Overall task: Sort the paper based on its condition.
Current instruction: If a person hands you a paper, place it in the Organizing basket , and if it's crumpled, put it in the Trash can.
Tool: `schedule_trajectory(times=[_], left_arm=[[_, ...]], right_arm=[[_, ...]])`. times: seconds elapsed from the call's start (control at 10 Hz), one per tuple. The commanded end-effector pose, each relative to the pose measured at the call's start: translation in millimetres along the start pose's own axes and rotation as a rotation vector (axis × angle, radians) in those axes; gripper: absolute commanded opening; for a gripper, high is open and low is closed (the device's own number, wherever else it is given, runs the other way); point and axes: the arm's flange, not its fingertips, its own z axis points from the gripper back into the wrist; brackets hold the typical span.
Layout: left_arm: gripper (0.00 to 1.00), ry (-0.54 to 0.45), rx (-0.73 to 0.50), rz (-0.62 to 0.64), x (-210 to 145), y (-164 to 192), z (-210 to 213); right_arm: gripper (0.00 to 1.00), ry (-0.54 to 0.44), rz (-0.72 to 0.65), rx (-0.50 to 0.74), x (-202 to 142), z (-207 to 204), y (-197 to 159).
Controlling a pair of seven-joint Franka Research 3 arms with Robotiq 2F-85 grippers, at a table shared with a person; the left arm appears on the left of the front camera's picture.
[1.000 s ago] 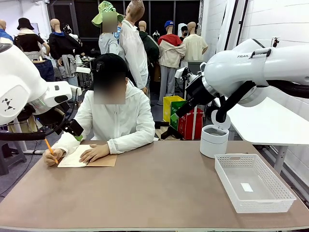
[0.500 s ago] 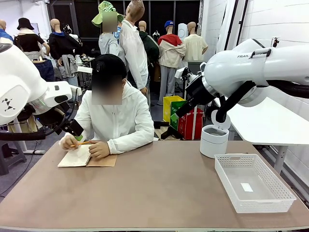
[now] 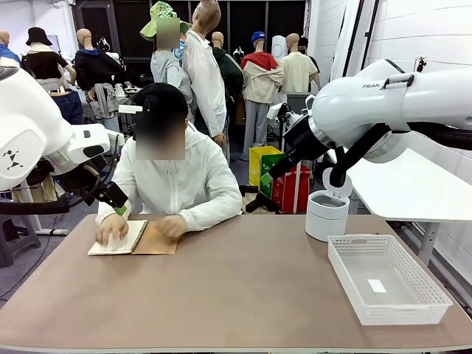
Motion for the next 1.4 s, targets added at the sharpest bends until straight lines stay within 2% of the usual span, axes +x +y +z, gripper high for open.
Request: schedule_trajectory(times=[0.0, 1.3], left_arm=[[1.00, -0.001, -0.002, 0.000, 0.0, 0.0, 0.3], [1.00, -0.001, -0.002, 0.000, 0.0, 0.0, 0.3]], right_arm=[[1.00, -0.002, -0.002, 0.000, 0.4, 0.6, -0.2], [1.00, -0.002, -0.002, 0.000, 0.4, 0.6, -0.2]])
